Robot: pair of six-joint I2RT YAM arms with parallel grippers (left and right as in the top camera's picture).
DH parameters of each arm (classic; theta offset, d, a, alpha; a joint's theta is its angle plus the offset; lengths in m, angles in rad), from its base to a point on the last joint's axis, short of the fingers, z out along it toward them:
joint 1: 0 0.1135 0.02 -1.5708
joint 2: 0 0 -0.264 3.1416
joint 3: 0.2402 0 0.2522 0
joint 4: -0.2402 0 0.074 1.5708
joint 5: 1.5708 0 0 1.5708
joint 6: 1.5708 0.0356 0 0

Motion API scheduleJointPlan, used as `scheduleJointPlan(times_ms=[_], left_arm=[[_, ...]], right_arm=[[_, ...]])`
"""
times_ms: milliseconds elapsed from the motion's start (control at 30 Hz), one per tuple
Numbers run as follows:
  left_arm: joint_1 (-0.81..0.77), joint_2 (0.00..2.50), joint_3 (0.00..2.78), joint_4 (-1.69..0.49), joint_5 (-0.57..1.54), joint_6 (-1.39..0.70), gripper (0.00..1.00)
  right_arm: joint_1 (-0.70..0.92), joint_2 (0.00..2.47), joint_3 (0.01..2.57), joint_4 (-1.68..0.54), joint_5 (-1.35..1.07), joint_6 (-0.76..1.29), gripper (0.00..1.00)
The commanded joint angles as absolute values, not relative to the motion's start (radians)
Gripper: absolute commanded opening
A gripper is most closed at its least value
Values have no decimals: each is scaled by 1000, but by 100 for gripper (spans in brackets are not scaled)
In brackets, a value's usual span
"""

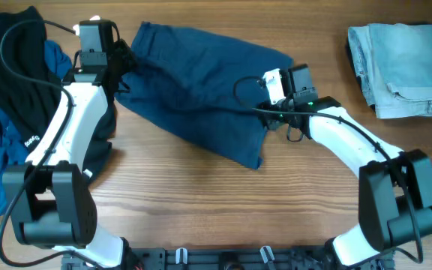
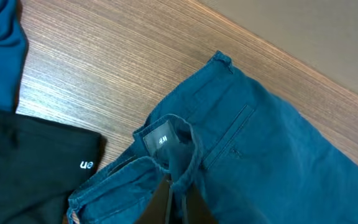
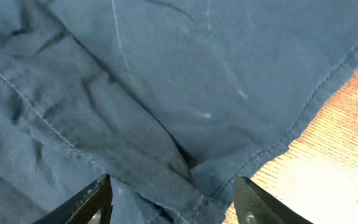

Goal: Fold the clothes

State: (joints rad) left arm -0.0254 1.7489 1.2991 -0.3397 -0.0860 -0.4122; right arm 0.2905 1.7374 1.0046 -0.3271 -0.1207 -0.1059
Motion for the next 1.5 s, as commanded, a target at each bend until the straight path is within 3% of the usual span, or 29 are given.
scheduleJointPlan(times_ms=[0,100,200,400,633,733,800,967,1167,1467], left_arm=[[-31,1750,1309,-342,-102,-396,4],[-31,1750,1309,-358,-102,-396,4],[-31,1750,1309,-371,-102,-389,4],[-31,1750,1309,-390,-102,-380,4],[-31,1750,1309,-400,-102,-381,4],[-31,1750,1309,-394,-102,-380,4],[-31,1750,1309,-389,-102,-380,4],[-31,1749,1309,-377,-102,-373,4],[-31,1603,1314,-413,-103,-345,4],[-31,1382,1314,-786,-103,-417,4]], right_arm=[[287,1749,1010,-302,-101,-296,58],[287,1763,1010,-290,-113,-430,40],[287,1773,1010,-324,-142,-479,36],[287,1776,1010,-352,-220,-524,52],[286,1778,1010,-310,-260,-546,44],[287,1795,1010,-307,-264,-546,28],[287,1835,1010,-308,-264,-537,4],[286,1831,1017,-292,-263,-442,5],[286,1623,1127,-424,-209,-390,4],[287,1386,1149,-768,-246,-311,4]])
